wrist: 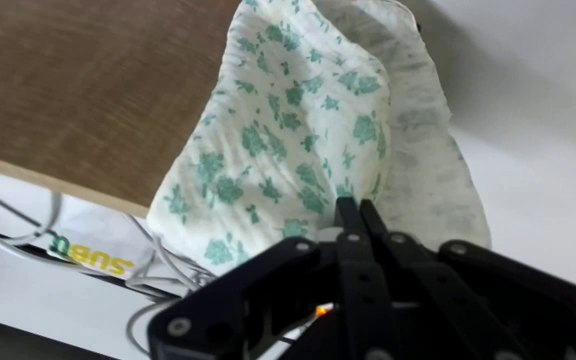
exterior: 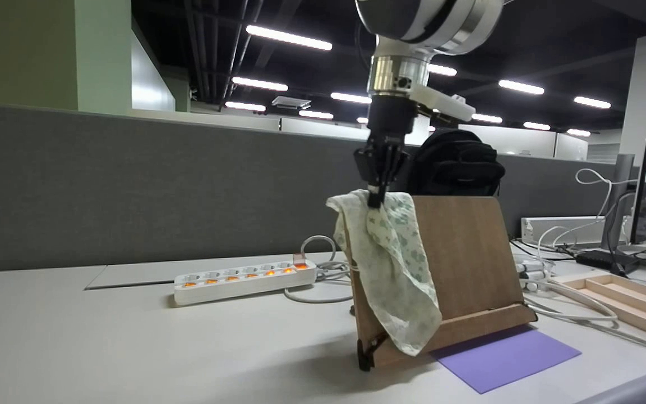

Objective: Put the cloth on the wooden board, then remove the cloth and put it on the table

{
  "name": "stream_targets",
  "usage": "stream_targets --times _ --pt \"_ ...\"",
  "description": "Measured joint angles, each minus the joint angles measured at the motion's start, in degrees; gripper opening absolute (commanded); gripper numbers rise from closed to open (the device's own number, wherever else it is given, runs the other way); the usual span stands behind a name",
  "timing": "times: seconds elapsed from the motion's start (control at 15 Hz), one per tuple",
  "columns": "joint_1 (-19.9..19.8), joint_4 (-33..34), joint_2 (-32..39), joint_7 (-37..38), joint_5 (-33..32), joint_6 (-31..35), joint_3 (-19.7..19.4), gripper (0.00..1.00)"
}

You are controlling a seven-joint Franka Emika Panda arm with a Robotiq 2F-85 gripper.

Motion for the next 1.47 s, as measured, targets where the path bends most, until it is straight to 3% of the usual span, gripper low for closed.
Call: stream_targets --times 0.4,0.73,1.13,1.2,1.27,1.47 --pt "6.87 6.06 3.26 -0.31 2.68 0.18 6.21 0.01" --pt "7.56 11.55 11.65 2.43 1.69 3.71 8.87 0.01" --pt "7.66 14.06 22.93 11.53 -6.74 6.25 8.94 0.01" --pt "7.83 14.3 24.41 12.63 -7.76 6.25 8.9 0.28" --pt "8.06 14.54 25.71 13.74 -8.65 6.24 8.85 0.28" --pt "9.23 15.62 28.47 17.28 -9.81 5.97 8.36 0.47"
